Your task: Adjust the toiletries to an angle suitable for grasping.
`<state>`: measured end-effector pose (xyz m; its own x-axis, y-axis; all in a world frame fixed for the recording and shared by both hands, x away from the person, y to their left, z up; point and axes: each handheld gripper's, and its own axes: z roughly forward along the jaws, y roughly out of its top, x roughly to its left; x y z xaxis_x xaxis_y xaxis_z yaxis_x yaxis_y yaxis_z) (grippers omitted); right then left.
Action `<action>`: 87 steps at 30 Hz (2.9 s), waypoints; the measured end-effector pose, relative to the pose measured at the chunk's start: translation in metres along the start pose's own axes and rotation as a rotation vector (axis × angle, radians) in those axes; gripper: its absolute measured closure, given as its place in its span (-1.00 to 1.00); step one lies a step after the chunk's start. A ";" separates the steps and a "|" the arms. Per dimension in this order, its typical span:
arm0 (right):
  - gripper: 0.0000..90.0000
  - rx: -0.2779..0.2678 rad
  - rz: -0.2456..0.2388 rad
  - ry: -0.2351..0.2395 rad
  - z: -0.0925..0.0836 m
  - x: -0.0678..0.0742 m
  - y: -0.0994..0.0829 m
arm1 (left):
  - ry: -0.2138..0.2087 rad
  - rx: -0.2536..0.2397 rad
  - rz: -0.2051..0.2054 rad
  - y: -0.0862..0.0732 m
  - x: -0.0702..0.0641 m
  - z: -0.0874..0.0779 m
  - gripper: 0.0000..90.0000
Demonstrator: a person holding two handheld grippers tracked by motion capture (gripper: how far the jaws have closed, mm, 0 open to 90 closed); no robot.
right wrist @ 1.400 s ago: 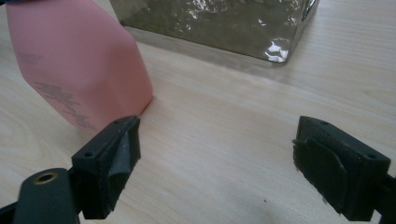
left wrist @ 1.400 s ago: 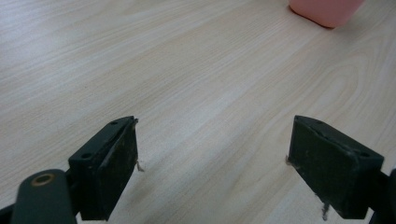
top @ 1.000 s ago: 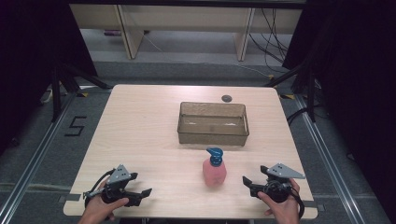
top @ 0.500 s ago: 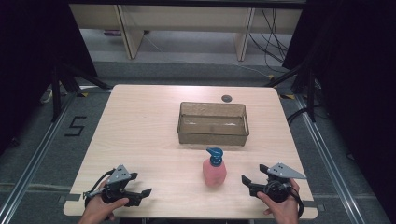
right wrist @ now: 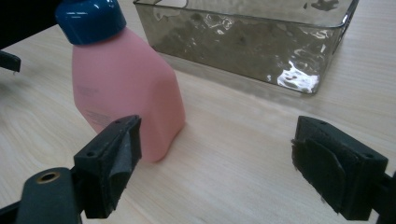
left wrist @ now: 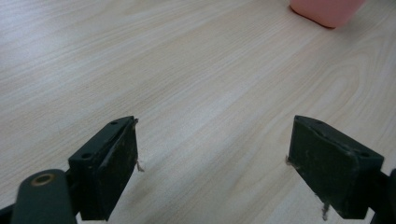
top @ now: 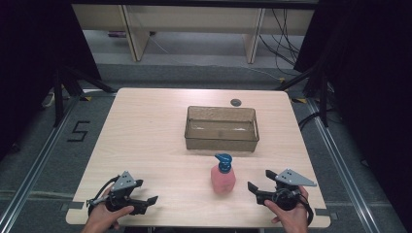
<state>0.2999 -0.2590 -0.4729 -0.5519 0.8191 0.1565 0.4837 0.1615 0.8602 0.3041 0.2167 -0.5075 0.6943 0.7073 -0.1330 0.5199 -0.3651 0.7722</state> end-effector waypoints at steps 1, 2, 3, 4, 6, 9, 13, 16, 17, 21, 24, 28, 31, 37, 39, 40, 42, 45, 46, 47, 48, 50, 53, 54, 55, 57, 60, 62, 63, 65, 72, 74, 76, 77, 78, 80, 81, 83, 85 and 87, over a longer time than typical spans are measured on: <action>-0.63 -0.017 -0.015 0.011 0.002 0.000 0.001 | -0.003 0.007 0.001 0.000 0.000 0.000 -0.66; -0.63 -0.001 0.022 0.023 0.001 0.003 0.001 | -0.003 0.007 0.001 0.000 0.000 0.000 -0.66; -0.63 -0.017 -0.036 0.012 0.002 0.000 0.002 | -0.003 0.006 0.001 0.000 0.000 0.000 -0.66; -0.63 -0.010 -0.032 0.017 0.002 0.002 0.003 | -0.003 0.006 0.000 0.000 0.000 0.000 -0.66; -0.63 -0.017 -0.047 0.019 0.003 0.003 0.004 | -0.003 0.006 0.000 0.000 0.000 0.000 -0.66; -0.62 -0.029 -0.054 0.023 0.004 0.004 0.006 | -0.003 0.007 0.000 0.000 0.000 0.000 -0.66; -0.61 -0.058 -0.067 0.035 0.005 0.007 0.008 | -0.004 0.008 -0.001 0.000 0.000 0.000 -0.66; -0.61 -0.048 -0.034 0.076 0.005 0.013 0.010 | -0.004 0.008 0.000 0.000 0.000 0.000 -0.66; -0.60 -0.050 -0.041 0.062 0.005 0.015 0.010 | -0.004 0.008 -0.001 0.000 0.000 0.000 -0.66; -0.59 -0.045 -0.068 0.075 0.006 0.017 0.012 | -0.004 0.008 -0.001 0.000 0.000 0.000 -0.66; -0.59 -0.057 -0.065 0.086 0.007 0.020 0.013 | -0.004 -0.002 -0.008 0.000 -0.001 0.001 -0.66; -0.57 -0.065 -0.076 0.096 0.009 0.023 0.014 | -0.004 -0.008 -0.017 0.000 -0.002 0.001 -0.66; -0.55 -0.052 -0.040 0.108 0.008 0.027 0.015 | -0.004 -0.005 -0.017 0.000 -0.001 0.001 -0.66; -0.49 -0.082 -0.073 0.124 0.010 0.031 0.020 | 0.005 0.013 0.002 0.000 0.000 0.000 -0.66; -0.49 -0.083 -0.079 0.121 0.010 0.031 0.021 | -0.005 -0.007 -0.016 0.000 -0.002 0.001 -0.66; -0.49 -0.078 -0.085 0.115 0.011 0.032 0.022 | -0.005 -0.006 -0.016 0.000 -0.002 0.001 -0.66; -0.49 -0.080 -0.079 0.134 0.011 0.033 0.023 | 0.000 0.002 -0.010 0.000 -0.001 0.000 -0.66; -0.49 -0.084 -0.073 0.128 0.012 0.035 0.024 | -0.001 0.001 -0.011 0.000 -0.001 0.000 -0.66; -0.48 -0.093 -0.092 0.134 0.013 0.035 0.025 | -0.006 -0.009 -0.020 0.000 -0.002 0.001 -0.66; -0.47 -0.096 -0.088 0.132 0.014 0.036 0.026 | -0.007 -0.010 -0.021 0.000 -0.002 0.001 -0.66; -0.46 -0.092 -0.062 0.135 0.014 0.039 0.026 | -0.007 -0.010 -0.021 0.000 -0.002 0.001 -0.66; -0.46 -0.088 -0.076 0.136 0.015 0.040 0.027 | -0.008 -0.007 -0.022 0.000 -0.002 0.001 -0.66; -0.45 -0.109 -0.105 0.142 0.017 0.040 0.030 | -0.007 -0.010 -0.023 0.000 -0.002 0.001 -0.66; -0.44 -0.110 -0.116 0.139 0.017 0.040 0.031 | -0.003 0.007 -0.005 0.000 0.000 0.000 -0.66; -0.44 -0.110 -0.116 0.139 0.017 0.040 0.031 | -0.003 0.007 -0.005 0.000 0.000 0.000 -0.66; -0.43 -0.104 -0.101 0.151 0.019 0.042 0.031 | 0.002 0.002 -0.007 -0.001 -0.001 0.000 -0.66; -0.41 -0.100 -0.083 0.157 0.023 0.044 0.032 | -0.004 0.003 -0.012 0.000 -0.001 0.000 -0.66; -0.40 -0.087 -0.083 0.165 0.025 0.046 0.033 | 0.001 -0.010 -0.021 0.000 -0.002 0.001 -0.66; -0.39 -0.109 -0.122 0.161 0.027 0.044 0.034 | 0.001 -0.010 -0.021 0.000 -0.002 0.001 -0.66; -0.38 -0.103 -0.128 0.150 0.028 0.046 0.036 | -0.004 0.007 -0.006 -0.001 0.000 0.000 -0.66; -0.32 -0.097 -0.131 0.177 0.043 0.054 0.041 | -0.006 0.009 -0.005 -0.001 0.000 0.000 -0.66; -0.32 -0.097 -0.138 0.174 0.044 0.055 0.042 | 0.000 -0.015 -0.028 -0.001 -0.001 0.001 -0.66; -0.30 -0.093 -0.156 0.166 0.046 0.056 0.045 | -0.002 -0.004 -0.006 0.000 0.000 0.000 -0.66; -0.30 -0.084 -0.131 0.169 0.045 0.057 0.045 | -0.001 -0.004 -0.007 0.000 0.000 0.000 -0.66; -0.30 -0.093 -0.132 0.174 0.047 0.057 0.045 | -0.004 -0.012 -0.017 0.000 -0.001 0.001 -0.66; -0.29 -0.104 -0.157 0.181 0.050 0.057 0.046 | -0.009 -0.010 -0.022 -0.001 -0.002 0.001 -0.66; -0.28 -0.096 -0.157 0.166 0.049 0.058 0.046 | -0.008 -0.009 -0.023 -0.001 -0.002 0.001 -0.66; -0.27 -0.087 -0.142 0.180 0.050 0.059 0.046 | -0.005 0.006 -0.008 0.000 0.000 0.000 -0.66; -0.26 -0.091 -0.149 0.175 0.052 0.058 0.046 | -0.004 0.006 -0.008 0.000 0.000 0.000 -0.66; -0.23 -0.083 -0.139 0.164 0.052 0.057 0.046 | -0.003 0.004 -0.010 0.000 0.000 0.000 -0.66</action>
<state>0.3262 -0.1760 -0.4498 -0.7154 0.6908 0.1047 0.3414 0.2148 0.9151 0.3038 0.2167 -0.5080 0.6908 0.7089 -0.1424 0.5288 -0.3610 0.7681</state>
